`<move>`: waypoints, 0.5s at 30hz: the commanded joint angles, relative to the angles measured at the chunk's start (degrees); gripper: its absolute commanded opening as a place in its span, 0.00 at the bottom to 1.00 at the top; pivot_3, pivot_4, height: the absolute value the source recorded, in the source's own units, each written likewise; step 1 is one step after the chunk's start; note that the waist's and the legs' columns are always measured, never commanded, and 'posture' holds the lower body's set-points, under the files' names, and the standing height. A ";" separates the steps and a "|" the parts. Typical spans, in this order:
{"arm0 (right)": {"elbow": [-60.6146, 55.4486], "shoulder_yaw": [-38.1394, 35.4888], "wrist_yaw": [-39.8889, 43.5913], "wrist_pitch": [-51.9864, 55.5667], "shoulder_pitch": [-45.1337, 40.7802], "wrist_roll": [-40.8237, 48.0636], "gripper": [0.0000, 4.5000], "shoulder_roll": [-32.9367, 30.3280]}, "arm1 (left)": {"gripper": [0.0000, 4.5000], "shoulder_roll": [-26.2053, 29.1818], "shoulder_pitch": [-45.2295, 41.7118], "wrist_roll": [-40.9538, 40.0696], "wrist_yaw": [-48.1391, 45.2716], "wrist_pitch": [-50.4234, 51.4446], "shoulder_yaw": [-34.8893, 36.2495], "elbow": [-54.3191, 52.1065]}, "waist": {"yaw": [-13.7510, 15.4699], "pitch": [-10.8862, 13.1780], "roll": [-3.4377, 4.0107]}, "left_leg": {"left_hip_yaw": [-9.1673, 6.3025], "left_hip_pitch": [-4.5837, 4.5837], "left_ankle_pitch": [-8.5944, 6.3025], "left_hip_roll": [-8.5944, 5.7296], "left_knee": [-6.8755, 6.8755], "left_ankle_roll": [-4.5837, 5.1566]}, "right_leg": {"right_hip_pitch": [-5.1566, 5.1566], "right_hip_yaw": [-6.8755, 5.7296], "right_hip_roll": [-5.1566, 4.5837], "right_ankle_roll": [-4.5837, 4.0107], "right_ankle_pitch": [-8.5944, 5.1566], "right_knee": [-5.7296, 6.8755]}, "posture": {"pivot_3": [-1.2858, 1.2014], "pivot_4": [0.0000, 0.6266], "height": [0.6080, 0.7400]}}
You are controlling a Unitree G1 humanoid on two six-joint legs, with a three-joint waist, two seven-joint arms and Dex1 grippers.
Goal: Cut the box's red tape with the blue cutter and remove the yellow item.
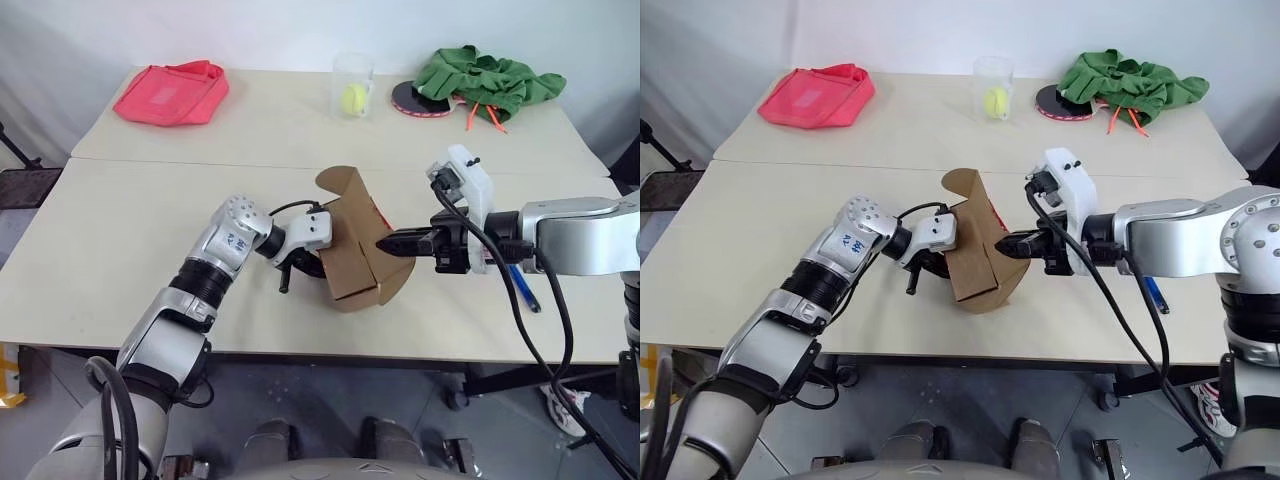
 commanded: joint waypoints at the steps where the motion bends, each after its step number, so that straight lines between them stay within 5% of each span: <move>1: -2.11 2.86 -0.29 -1.48 2.36 1.62 0.01 -2.55 | 0.00 -0.76 -2.51 -1.67 1.48 -0.13 2.12 0.13 | -0.09 0.00 -0.01 | 0.01 0.00 -0.01 0.00 0.00 0.01 | 0.00 0.01 0.00 0.00 0.00 -0.03 | 0.52 0.24 1.00; 15: -0.74 4.97 0.65 -3.27 3.88 -0.37 0.01 -5.80 | 0.00 11.84 -3.14 -12.97 -10.68 15.51 10.57 -9.52 | -1.63 0.01 -0.02 | 0.08 0.04 -0.01 0.15 -0.17 -0.03 | -0.10 0.01 0.09 -0.02 0.01 -0.03 | 0.52 0.24 1.00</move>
